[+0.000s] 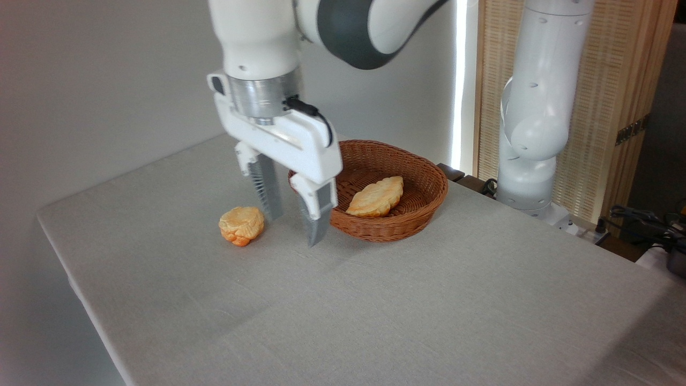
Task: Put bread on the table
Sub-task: 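Move the gripper over the wicker basket above the flat pastry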
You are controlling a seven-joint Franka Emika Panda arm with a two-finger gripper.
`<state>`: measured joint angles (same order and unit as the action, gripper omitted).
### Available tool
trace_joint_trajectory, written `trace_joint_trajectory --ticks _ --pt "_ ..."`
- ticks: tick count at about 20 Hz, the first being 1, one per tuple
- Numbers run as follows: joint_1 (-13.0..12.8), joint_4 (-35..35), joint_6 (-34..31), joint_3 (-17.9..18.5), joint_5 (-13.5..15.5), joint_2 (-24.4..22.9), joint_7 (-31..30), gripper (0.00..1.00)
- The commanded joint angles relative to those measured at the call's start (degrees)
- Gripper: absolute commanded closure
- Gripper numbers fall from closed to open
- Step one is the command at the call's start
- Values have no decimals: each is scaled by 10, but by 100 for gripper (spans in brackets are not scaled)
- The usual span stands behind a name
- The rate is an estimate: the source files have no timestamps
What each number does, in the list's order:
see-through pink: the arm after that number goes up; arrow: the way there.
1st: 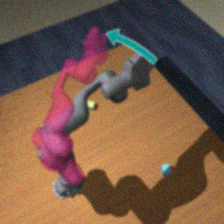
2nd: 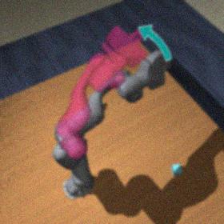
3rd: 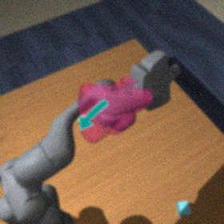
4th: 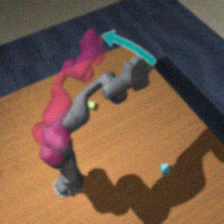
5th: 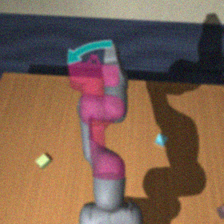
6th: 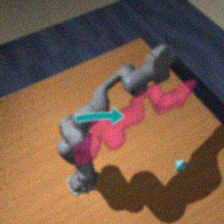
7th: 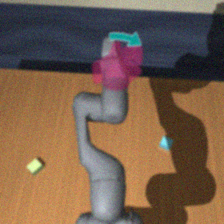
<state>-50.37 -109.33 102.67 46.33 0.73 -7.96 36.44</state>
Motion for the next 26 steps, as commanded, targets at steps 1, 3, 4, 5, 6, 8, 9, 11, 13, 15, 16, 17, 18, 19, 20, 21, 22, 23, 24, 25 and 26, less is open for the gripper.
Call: trace_joint_trajectory --ticks 1,3,4,5,6,8,9,11,13,15,16,17,18,19,20,21,22,23,24,25,26 --pt "-3 -26 -33 -12 -15 -41 16 0" --pt "-2 -27 -32 -26 -37 -40 14 0" --pt "-2 -27 -28 -27 -40 -37 16 0" --pt "-1 -29 -23 -30 -39 -36 17 0" --pt "1 -29 -23 -40 -40 -36 17 0" --pt "33 -27 -21 -74 -36 -35 17 0" --pt "66 -26 -13 -106 -35 -32 16 0" --pt "125 -22 -7 -162 -32 -32 16 0" --pt "133 -21 -8 -169 -33 -32 16 0" --pt "134 -17 -9 -169 -33 -31 15 0" --pt "134 -17 -8 -169 -33 -31 15 0" --pt "135 -17 -9 -168 -34 -31 16 0" --pt "134 -17 -11 -168 -34 -31 15 0" --pt "134 -17 -12 -168 -34 -31 15 0" --pt "134 -17 -15 -169 -33 -31 14 0" --pt "137 -17 -13 -173 -33 -30 14 0" --pt "148 -17 -12 -178 -32 -30 14 0" --pt "163 -16 -11 -195 -32 -30 15 0" --pt "190 -16 -10 -217 -31 -29 16 0" --pt "218 -16 -9 -244 -28 -29 17 0" --pt "244 -16 -7 -271 -20 -23 17 0"
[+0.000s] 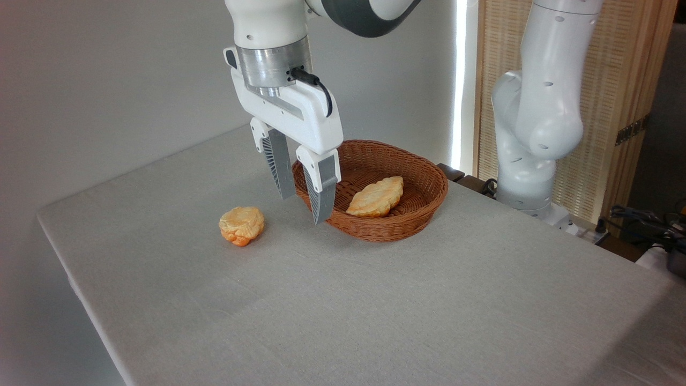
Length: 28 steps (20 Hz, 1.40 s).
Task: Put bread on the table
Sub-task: 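Move the gripper over the wicker basket above the flat pastry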
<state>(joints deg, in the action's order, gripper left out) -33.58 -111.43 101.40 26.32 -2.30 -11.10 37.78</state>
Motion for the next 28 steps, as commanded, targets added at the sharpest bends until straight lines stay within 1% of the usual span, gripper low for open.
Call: trace_joint_trajectory --ticks 1,2,5,7,9,10,13,16,17,19,21,22,23,25,27,28 --pt "106 5 6 -99 19 11 5 0" --pt "130 5 7 -124 25 14 6 0" --pt "193 5 8 -186 41 17 14 0" --pt "247 5 6 -235 55 17 26 0" --pt "290 5 6 -272 61 17 27 0" --pt "294 5 6 -277 61 17 27 0" --pt "293 5 1 -279 63 19 27 0" --pt "288 4 -9 -280 68 21 27 0" --pt "288 5 -14 -281 68 22 27 0" --pt "280 4 -16 -281 68 23 27 0" --pt "280 5 -22 -281 68 23 27 0" --pt "280 5 -20 -281 75 22 27 0" --pt "279 4 -22 -281 85 20 27 0" --pt "267 -5 -23 -281 87 11 27 0" --pt "261 -31 -23 -281 87 -12 27 0" --pt "253 -47 -25 -280 87 -22 27 0"
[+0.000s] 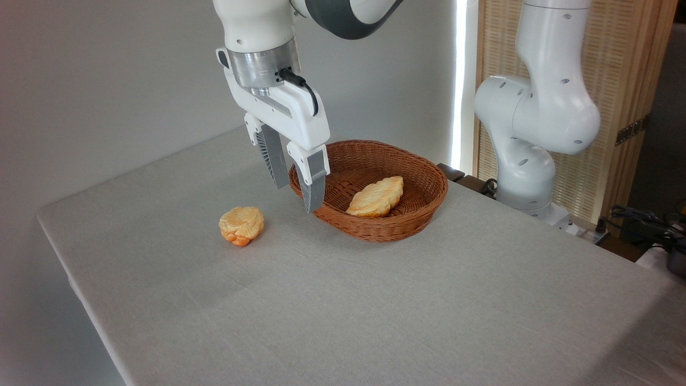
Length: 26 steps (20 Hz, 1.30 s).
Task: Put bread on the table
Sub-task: 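Move the gripper over the wicker basket above the flat pastry, then lower the gripper into the basket and close on the flat pastry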
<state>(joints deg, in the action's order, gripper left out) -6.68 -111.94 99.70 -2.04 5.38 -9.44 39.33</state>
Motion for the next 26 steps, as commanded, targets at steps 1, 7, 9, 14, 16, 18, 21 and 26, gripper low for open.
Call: trace_joint_trajectory --ticks 1,7,9,14,16,18,21,26 --pt "-18 -56 -13 3 10 -49 13 0" --pt "-28 -152 -65 4 8 -122 30 0" --pt "-27 -186 -70 3 6 -145 29 0" --pt "-31 -232 -70 -16 5 -165 29 0" --pt "-32 -245 -67 -19 5 -164 29 0" --pt "-31 -255 -64 -35 5 -156 29 0" --pt "-31 -259 -60 -42 5 -141 29 0" --pt "-33 -259 -12 -45 10 -94 22 0"
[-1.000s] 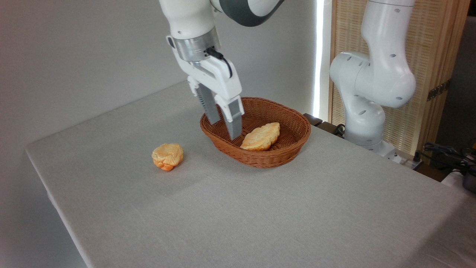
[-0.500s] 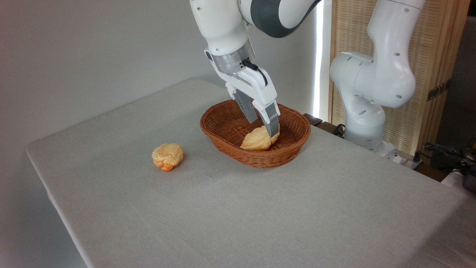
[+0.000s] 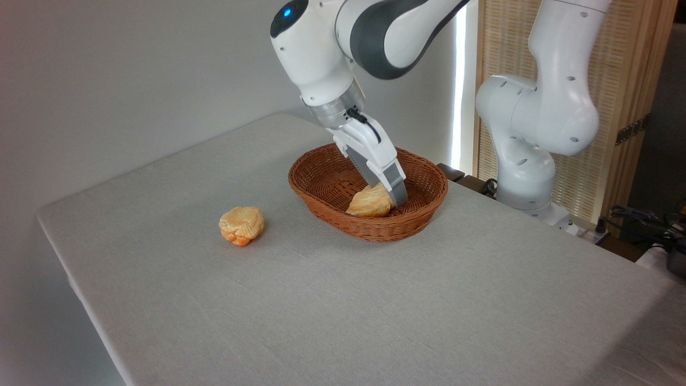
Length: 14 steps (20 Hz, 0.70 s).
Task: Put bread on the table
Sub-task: 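Lower the gripper into the basket and close on the flat pastry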
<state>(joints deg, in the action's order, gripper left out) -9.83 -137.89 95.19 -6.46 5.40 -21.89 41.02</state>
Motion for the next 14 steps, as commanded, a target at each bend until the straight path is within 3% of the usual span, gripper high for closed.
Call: trace_joint_trajectory --ticks 1,9,11,12,14 --pt "-5 2 44 -8 10 40 5 0" --pt "-6 6 74 -27 11 50 4 0" --pt "-5 11 79 -27 26 50 -16 1" --pt "-5 13 83 -27 30 49 -26 8" --pt "-5 19 84 -27 32 49 -26 35"
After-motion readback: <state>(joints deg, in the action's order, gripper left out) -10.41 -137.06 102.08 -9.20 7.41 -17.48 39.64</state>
